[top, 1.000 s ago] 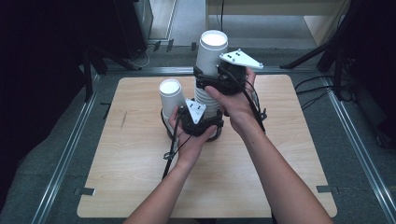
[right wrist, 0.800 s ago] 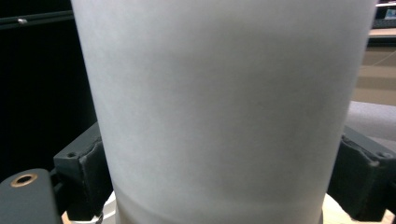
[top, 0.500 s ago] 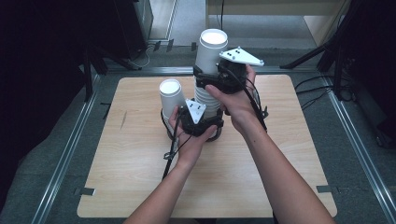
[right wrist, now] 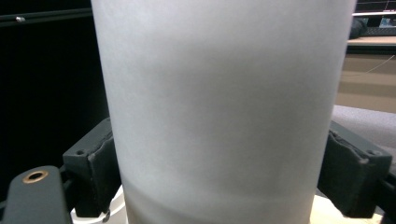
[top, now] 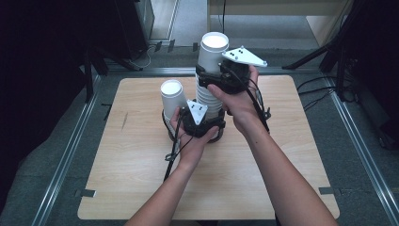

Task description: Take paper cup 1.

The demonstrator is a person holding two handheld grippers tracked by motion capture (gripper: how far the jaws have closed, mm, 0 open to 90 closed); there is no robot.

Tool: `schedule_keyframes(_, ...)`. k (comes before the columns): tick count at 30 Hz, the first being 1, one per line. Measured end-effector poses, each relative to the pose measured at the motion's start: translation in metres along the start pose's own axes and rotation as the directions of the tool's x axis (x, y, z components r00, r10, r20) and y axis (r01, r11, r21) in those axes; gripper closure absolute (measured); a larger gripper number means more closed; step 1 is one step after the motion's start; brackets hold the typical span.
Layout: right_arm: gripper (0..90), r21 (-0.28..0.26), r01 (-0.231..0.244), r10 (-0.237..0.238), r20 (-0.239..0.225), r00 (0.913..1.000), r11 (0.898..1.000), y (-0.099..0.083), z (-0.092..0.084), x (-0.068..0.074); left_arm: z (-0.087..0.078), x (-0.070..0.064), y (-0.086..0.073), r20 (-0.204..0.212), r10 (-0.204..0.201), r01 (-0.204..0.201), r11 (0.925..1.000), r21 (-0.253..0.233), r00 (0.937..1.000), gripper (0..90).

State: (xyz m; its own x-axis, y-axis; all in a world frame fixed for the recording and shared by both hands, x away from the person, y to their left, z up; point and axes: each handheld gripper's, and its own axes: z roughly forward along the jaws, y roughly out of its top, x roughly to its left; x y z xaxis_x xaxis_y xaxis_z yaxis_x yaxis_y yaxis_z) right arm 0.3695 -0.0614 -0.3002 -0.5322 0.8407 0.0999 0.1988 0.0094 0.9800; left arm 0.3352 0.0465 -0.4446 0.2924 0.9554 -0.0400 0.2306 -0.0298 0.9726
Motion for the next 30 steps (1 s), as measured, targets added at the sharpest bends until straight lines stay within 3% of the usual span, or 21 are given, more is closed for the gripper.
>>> schedule_keyframes(11,13.2,-0.018,0.014,-0.014,0.001,0.9999,1.0,0.007,-0.002,0.002,0.0,0.0,0.0,-0.001,0.0,0.0,1.0,-0.002,1.0,6.4)
schedule_keyframes(30,13.4,-0.049,-0.007,0.006,-0.016,0.9999,0.999,0.023,-0.007,0.001,-0.001,-0.002,0.0,-0.013,0.024,-0.024,0.9997,-0.01,0.9996,6.8)
